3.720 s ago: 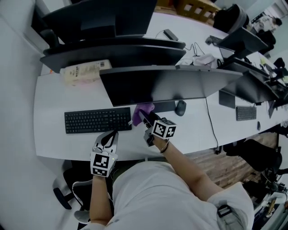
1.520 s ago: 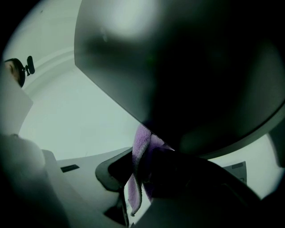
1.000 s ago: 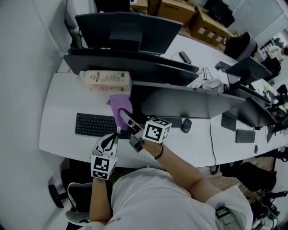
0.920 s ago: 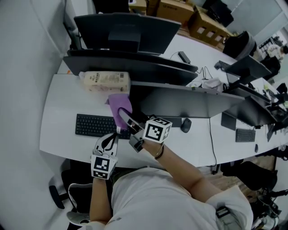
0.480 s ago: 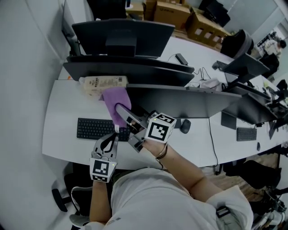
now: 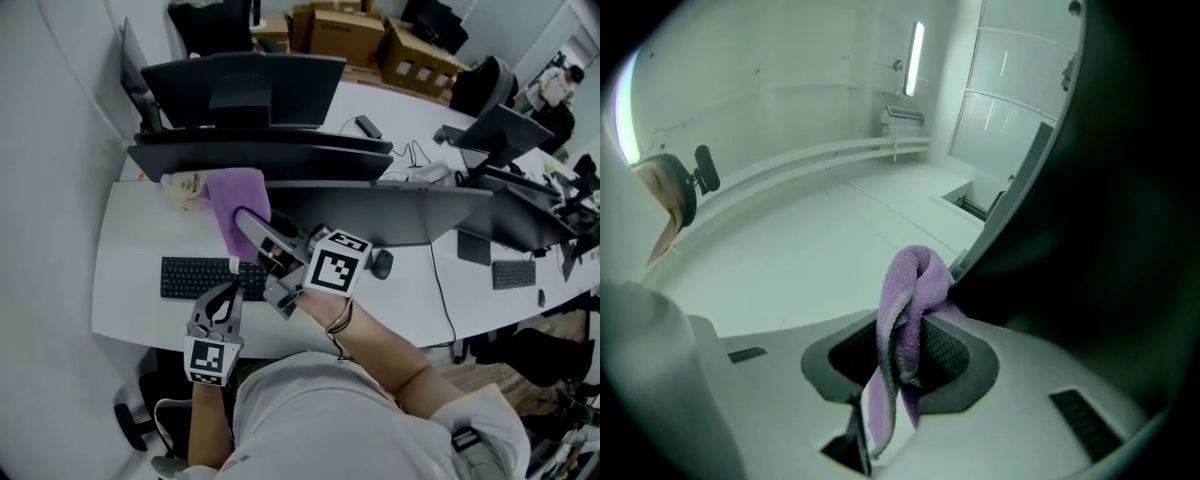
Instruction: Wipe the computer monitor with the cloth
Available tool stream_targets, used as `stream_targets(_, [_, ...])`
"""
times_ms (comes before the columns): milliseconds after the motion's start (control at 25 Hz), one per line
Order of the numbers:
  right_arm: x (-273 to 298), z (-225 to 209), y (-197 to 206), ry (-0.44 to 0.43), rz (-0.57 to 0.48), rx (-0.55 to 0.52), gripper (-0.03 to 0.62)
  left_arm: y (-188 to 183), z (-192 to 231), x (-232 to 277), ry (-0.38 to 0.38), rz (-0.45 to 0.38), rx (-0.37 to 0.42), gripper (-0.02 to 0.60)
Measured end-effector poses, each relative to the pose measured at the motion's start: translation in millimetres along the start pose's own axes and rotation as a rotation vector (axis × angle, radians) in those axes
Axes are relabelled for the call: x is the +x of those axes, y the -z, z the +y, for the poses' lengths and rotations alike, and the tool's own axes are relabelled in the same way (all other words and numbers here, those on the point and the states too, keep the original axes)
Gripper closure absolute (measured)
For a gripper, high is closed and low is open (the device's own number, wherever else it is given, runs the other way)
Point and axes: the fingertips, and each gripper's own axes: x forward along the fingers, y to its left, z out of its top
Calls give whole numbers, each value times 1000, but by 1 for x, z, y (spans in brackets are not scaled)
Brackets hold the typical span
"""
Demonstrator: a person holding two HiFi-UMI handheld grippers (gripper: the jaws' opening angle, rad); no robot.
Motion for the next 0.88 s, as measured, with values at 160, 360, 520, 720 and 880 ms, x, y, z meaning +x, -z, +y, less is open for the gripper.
stream_targets(160, [-12,-2,-20,12,-38,15,494,-4,-7,4,17,-4,6,580])
stream_targets(360, [-28,-8,-27,34,-50,44,494,-5,-20,13,43,0,15,580])
stream_targets(520, [-44,-12,-36,57,-68,49,494,-9,-30,21,58,-1,19,580])
stream_targets(720, [-72,-20,-57,98,-104,48,494,-13,-46,32,75,2,17,580])
stream_targets(880, [-96,-29,-75,134,-129,47,494,-16,-61,43,98,4,25,580])
